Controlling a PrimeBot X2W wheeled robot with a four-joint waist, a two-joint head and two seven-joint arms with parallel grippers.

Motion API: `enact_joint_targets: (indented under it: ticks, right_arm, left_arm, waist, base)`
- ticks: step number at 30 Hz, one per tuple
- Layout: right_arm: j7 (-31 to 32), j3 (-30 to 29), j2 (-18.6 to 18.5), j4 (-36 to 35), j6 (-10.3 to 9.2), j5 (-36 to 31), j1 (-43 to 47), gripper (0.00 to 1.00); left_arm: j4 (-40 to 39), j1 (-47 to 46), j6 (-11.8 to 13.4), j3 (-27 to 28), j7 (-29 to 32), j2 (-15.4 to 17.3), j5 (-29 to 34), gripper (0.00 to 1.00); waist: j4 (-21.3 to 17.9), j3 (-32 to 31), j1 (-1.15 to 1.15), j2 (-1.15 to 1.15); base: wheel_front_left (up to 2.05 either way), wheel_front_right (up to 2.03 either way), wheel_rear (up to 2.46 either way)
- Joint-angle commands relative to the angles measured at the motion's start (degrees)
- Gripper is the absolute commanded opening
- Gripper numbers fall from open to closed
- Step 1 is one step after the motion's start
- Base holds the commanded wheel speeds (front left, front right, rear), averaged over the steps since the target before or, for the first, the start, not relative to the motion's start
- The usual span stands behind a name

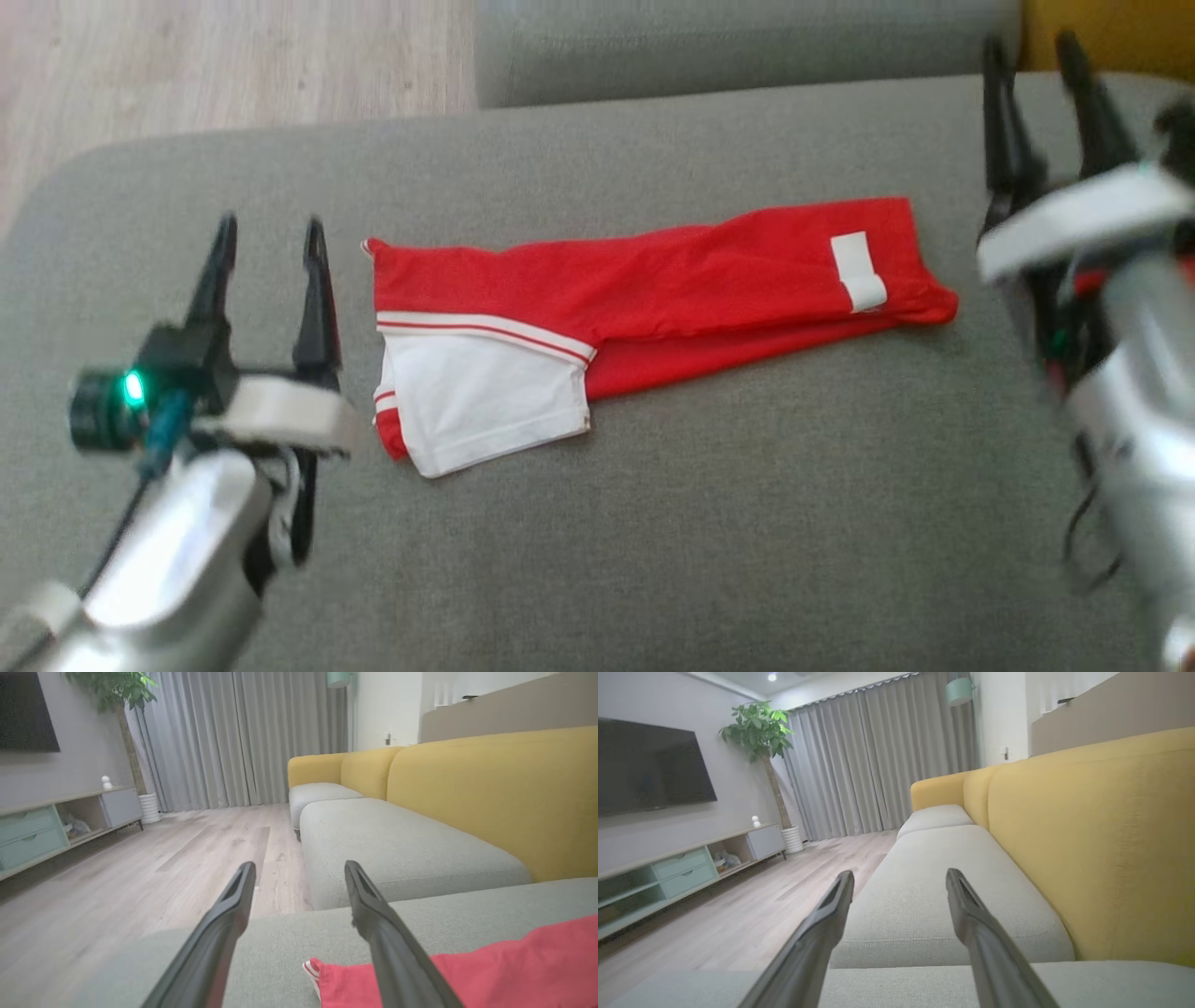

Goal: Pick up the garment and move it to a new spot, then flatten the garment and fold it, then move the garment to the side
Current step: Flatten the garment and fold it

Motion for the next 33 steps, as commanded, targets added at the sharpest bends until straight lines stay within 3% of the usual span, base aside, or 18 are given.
enact_joint_targets:
  ticks: [1,5,8,11,16,25,33]
  right_arm:
    - [-0.6,-1.3,1.9,-2.7,-0.04,-2.1,3.7,1.0]
    - [-0.6,-11.2,9.5,-9.5,-0.04,-10.1,15.0,1.0]
    - [-0.6,-15.2,13.2,-13.8,-0.04,-14.0,21.8,1.0]
    - [-0.6,-16.6,14.7,-16.9,-0.04,-16.5,27.3,1.0]
    - [-0.6,-16.4,15.0,-19.3,-0.04,-14.3,32.4,1.0]
    - [-0.6,-19.2,15.0,-17.9,-0.04,-18.4,28.3,1.0]
    - [3.4,-28.8,15.0,-5.5,-0.04,-26.7,14.1,1.0]
  left_arm:
    - [-1.3,-0.8,0.7,3.8,-0.6,1.2,0.3,1.0]
    - [-4.1,5.8,0.8,9.9,-0.7,-2.4,4.8,1.0]
    - [-5.6,11.8,-0.3,14.1,-0.7,-5.3,8.5,1.0]
    - [-6.7,17.5,-1.7,17.7,-0.7,-8.1,12.3,1.0]
    - [-6.5,23.5,-4.8,22.5,-0.7,-11.9,17.4,1.0]
    - [-4.9,22.2,-10.8,27.6,-0.7,-16.5,23.3,1.0]
    - [-3.2,17.5,-14.4,28.9,-0.7,-19.3,27.0,1.0]
  waist:
    - [-0.1,-1.0,0.0,0.0]
    - [0.0,-2.3,0.0,0.0]
    - [-0.4,-3.2,0.0,0.0]
    - [-0.8,-3.7,0.0,0.0]
    - [-0.9,-3.6,0.0,0.0]
    - [0.8,1.4,0.0,0.0]
    - [3.3,8.3,0.0,0.0]
  base:
    - [0.0,0.0,0.0]
    - [0.0,0.0,0.0]
    - [0.0,0.0,0.0]
    - [0.0,0.0,0.0]
    - [0.0,0.0,0.0]
    - [0.0,0.0,0.0]
    - [0.0,0.0,0.0]
